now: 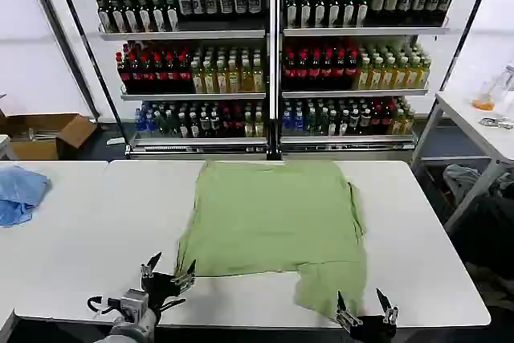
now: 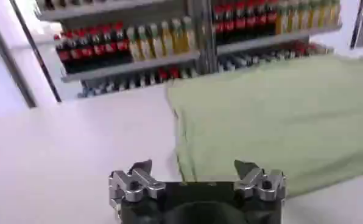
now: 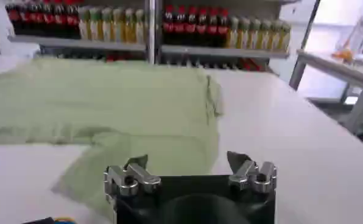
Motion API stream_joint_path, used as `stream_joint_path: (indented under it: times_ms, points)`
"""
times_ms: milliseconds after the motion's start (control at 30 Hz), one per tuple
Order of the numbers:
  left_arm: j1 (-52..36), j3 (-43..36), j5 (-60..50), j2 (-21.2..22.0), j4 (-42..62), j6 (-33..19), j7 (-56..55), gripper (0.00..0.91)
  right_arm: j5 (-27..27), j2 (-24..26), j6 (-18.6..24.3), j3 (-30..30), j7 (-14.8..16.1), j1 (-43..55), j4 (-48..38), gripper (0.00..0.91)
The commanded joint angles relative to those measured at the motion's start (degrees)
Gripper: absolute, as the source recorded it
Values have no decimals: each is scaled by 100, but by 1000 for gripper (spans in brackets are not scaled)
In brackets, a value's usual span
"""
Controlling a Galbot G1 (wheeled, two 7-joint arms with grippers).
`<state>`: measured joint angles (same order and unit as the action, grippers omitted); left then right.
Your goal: Fold and organize the clothes.
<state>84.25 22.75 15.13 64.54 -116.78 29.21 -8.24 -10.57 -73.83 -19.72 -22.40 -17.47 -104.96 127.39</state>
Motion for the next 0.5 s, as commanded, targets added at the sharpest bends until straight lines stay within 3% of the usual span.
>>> stream_joint_path:
  times_ms: [33,100,500]
  points:
    - [-396,-259,96,-200,589,381,44,141,-93,-18,-140,178,-80,-47,-123,433]
    - [-363,-249,133,-207,572,382,55,30,-175,-25,-154,213,-101,-39,-123,20]
    - [-70,-106,943,-242,238,378,315,20,-231,-38,-72,291,-64,-104,-31,0]
